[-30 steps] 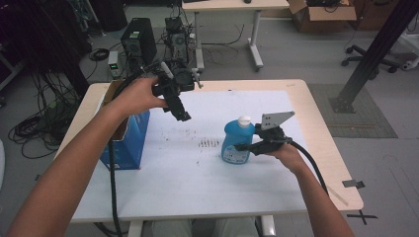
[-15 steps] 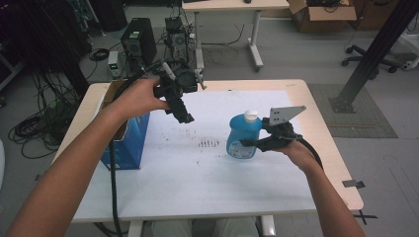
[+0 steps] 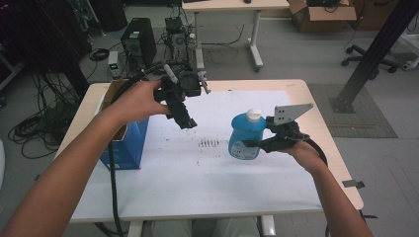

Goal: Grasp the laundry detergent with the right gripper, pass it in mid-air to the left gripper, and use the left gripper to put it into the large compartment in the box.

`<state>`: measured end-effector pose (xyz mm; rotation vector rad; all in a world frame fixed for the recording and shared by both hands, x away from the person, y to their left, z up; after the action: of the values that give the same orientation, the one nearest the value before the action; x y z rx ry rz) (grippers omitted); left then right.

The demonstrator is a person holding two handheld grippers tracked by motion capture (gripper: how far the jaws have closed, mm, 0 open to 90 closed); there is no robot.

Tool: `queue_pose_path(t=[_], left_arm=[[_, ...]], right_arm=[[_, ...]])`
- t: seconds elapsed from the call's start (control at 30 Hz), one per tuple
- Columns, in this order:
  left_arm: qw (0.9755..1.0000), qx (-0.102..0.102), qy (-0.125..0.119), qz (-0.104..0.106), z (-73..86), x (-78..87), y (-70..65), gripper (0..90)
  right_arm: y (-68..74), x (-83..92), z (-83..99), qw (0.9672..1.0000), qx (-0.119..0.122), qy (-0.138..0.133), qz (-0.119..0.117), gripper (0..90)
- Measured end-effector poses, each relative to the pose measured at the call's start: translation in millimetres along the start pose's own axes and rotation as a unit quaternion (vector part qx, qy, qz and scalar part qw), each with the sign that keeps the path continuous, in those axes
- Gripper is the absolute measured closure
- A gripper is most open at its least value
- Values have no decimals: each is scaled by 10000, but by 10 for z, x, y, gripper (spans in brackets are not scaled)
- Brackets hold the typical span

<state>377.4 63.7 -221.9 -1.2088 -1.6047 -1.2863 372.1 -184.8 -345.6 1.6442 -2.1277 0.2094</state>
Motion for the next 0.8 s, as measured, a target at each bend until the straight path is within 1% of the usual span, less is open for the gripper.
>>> queue_pose_path(t=[0.17, 0.23, 0.47, 0.57, 0.67, 0.73, 0.8], left_arm=[[10000, -38, -80, 25, -42, 74, -86, 66], [9999, -71, -101, 86, -53, 101, -126, 67], [9998, -99, -128, 151, -51, 166, -210, 67], [9996, -104, -161, 193, -39, 200, -243, 67], [9995, -109, -228, 213, -34, 240, -278, 67], [9994, -169, -202, 213, -34, 263, -290, 67], [9994, -165, -217, 219, -41, 272, -306, 68]], right_arm=[[74, 13, -67, 10000, 58, 2, -65, 450], [108, 14, -102, 9999, 97, 30, -89, 449], [223, -16, -211, 9993, 258, 82, -239, 449], [252, -42, -228, 9991, 298, 96, -278, 449], [269, -72, -223, 9989, 290, 87, -345, 449], [281, -100, -218, 9988, 291, 105, -381, 450], [296, -136, -220, 9985, 311, 139, -422, 450]])
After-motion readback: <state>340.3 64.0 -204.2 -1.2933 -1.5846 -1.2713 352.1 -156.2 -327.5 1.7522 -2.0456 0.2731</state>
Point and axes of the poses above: each handheld gripper's, and its own axes: x roughly backward along the jaws, z roughly out of its underside, y roughly to its left, the point moved 4 cm from there along -x, roughly forward along the jaws, and after that the axes turned 11 degrees about -x, right-handed, at the moved point
